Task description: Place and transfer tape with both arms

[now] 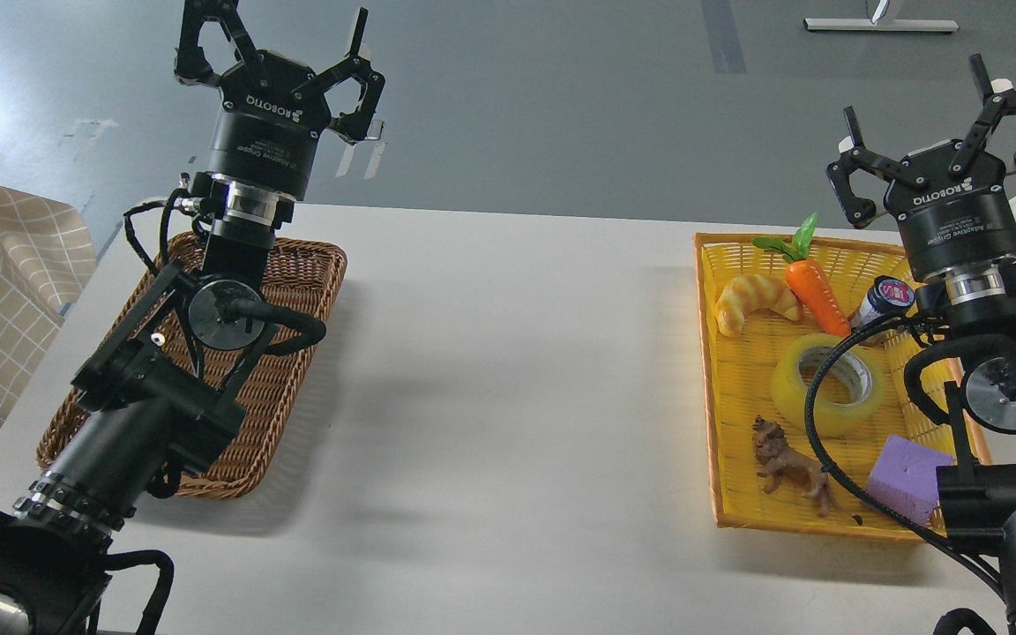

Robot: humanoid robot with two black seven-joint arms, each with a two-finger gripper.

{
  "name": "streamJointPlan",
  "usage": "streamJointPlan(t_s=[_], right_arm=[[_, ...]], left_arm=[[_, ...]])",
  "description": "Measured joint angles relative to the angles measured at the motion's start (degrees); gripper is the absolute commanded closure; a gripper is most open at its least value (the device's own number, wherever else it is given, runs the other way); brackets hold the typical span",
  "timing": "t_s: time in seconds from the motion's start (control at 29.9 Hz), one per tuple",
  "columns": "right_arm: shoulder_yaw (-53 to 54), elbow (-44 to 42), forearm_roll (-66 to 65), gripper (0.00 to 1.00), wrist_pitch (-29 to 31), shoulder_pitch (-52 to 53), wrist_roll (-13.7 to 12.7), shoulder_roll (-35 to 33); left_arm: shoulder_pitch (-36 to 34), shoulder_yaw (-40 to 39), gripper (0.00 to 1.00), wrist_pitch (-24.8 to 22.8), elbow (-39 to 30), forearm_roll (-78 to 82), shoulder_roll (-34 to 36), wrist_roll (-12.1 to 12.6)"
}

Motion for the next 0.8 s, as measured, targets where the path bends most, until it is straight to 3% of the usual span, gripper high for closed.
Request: streamJointPlan(t_s=[0.8], right_arm=[[0.0,0.1,0.0,0.0,0.0,0.0,0.0,-0.1]], left_arm=[[0.0,-0.1,0.02,0.0,-0.1,-0.1,-0.1,0.0]])
